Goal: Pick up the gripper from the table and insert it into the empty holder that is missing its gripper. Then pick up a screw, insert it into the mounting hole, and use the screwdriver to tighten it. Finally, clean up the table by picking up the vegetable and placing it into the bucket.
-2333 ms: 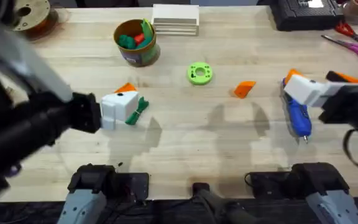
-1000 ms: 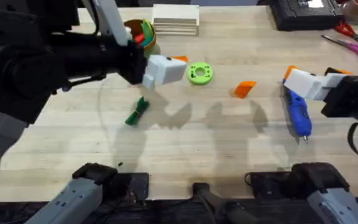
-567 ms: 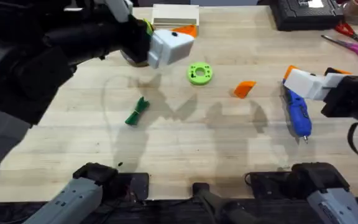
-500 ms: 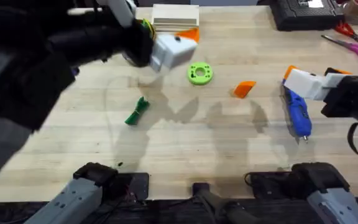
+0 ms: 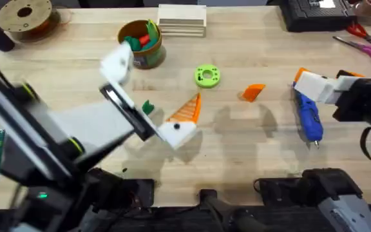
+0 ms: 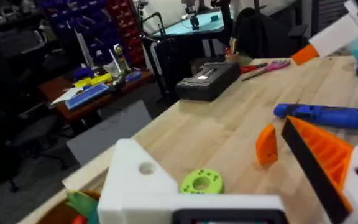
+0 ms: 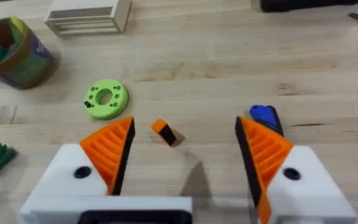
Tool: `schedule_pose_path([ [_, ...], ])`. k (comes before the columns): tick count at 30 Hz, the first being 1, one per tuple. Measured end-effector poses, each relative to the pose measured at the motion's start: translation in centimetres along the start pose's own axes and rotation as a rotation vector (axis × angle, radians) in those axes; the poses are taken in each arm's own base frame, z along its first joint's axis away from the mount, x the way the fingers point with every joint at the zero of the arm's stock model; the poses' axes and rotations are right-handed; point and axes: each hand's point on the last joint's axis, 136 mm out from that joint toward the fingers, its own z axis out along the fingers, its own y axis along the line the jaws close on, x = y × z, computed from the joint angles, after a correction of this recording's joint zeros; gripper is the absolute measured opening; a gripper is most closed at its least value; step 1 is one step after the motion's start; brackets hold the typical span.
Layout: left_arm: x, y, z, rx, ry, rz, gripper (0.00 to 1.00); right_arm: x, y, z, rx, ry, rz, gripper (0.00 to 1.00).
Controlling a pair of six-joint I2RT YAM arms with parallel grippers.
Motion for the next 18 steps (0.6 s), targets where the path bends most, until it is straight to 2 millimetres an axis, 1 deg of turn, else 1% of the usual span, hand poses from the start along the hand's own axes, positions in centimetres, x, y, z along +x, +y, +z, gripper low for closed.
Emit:
schedule_pose_path([
  [4, 3.5, -1.1, -0.8, -0.007, -0.004, -0.077, 0.987, 0.0, 0.0, 0.0, 0.000, 0.000, 0.000, 0.937],
  [6, 4.4, -1.4, -1.0, -0.010, -0.011, -0.108, 0.987, 0.0, 0.0, 0.0, 0.000, 0.000, 0.000, 0.937],
  [9, 5.1, -1.7, -1.3, -0.010, -0.013, -0.146, 0.987, 0.0, 0.0, 0.0, 0.000, 0.001, 0.000, 0.937],
  [12, 6.7, -2.2, -1.3, 0.002, 0.053, -0.200, 0.987, 0.0, 0.0, 0.0, 0.000, 0.000, 0.000, 0.937],
  [13, 9.1, -3.2, -1.6, 0.028, 0.149, -0.269, 0.987, 0.0, 0.0, 0.0, 0.000, 0.000, 0.000, 0.938],
  [18, 9.0, -3.5, -1.6, 0.049, 0.148, -0.277, 0.987, 0.0, 0.0, 0.0, 0.000, 0.001, 0.000, 0.939],
])
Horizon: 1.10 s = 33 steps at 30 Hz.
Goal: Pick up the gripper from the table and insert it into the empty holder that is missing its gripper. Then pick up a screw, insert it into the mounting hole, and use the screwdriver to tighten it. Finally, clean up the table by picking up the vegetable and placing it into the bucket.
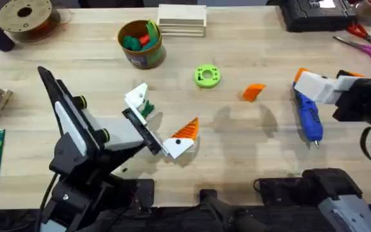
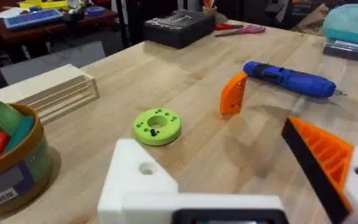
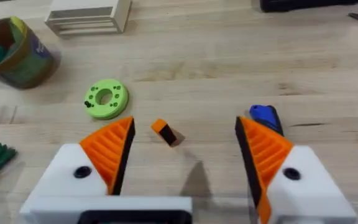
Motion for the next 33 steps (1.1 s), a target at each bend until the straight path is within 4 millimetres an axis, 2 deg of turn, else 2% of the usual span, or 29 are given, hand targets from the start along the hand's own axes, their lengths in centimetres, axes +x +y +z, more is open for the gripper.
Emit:
schedule_pose_path([
  [26, -0.01, -0.24, 0.00, 0.014, -0.001, -0.004, 0.987, 0.00, 0.00, 0.00, 0.000, 0.000, 0.000, 0.938],
  [33, -0.01, -0.28, 0.00, 0.016, 0.000, -0.086, 0.987, 0.82, 0.01, 0.10, -0.002, 0.037, 0.003, 0.938],
])
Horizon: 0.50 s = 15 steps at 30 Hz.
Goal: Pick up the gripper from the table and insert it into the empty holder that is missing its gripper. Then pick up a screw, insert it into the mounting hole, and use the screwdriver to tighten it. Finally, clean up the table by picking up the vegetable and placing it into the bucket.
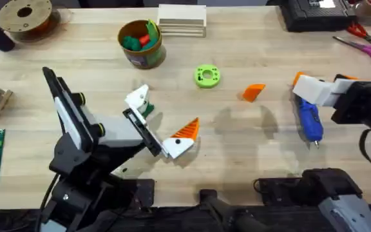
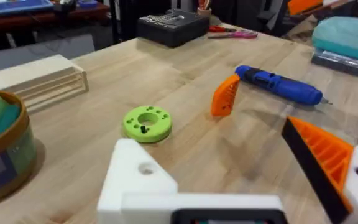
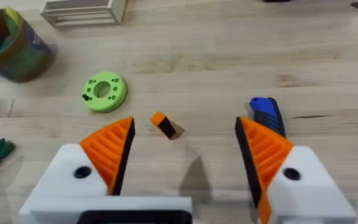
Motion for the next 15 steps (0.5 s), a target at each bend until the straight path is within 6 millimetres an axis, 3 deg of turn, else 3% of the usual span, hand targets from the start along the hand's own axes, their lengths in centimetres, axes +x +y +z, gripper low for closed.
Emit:
schedule_pose_path([
  [9, 0.0, 0.0, 0.0, 0.000, 0.000, -0.068, 0.987, 2.9, 3.0, 4.2, -0.169, 0.255, -0.138, 0.938],
  [15, 0.0, 0.0, 0.0, 0.000, 0.000, -0.079, 0.987, 3.2, 4.5, 7.3, -0.216, 0.413, -0.280, 0.938],
])
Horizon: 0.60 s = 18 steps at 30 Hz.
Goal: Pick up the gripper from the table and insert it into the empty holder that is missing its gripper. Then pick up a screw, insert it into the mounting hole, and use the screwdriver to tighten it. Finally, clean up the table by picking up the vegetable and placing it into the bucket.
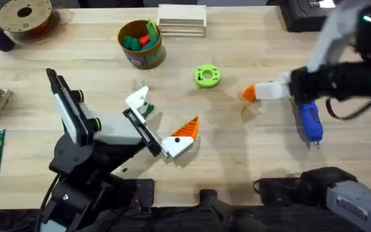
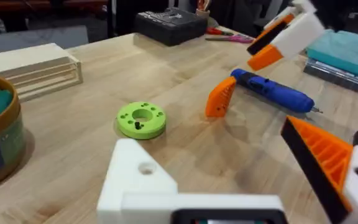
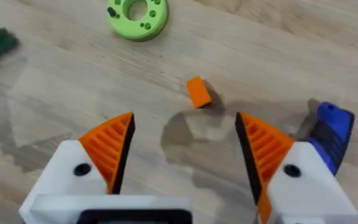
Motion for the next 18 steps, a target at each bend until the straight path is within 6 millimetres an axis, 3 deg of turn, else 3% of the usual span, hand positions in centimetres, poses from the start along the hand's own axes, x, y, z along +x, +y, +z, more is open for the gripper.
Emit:
schedule_pose_path([
  [1, 0.0, 0.0, 0.0, 0.000, 0.000, -0.001, 0.987, -0.5, -0.5, 1.7, 0.016, 0.070, -0.050, 0.938],
  [5, 0.0, 0.0, 0.0, 0.000, 0.000, -0.001, 0.987, -0.6, -1.7, 4.8, 0.047, 0.144, -0.088, 0.938],
  [7, 0.0, 0.0, 0.0, 0.000, 0.000, -0.003, 0.987, 0.8, -2.4, 7.0, 0.050, 0.236, -0.117, 0.938],
  [15, 0.0, 0.0, 0.0, 0.000, 0.000, -0.004, 0.987, 1.8, -2.3, 8.8, 0.023, 0.303, -0.226, 0.947],
  [18, 0.0, 0.0, 0.0, 0.000, 0.000, -0.004, 0.986, 1.5, -2.2, 8.9, 0.022, 0.288, -0.248, 0.888],
])
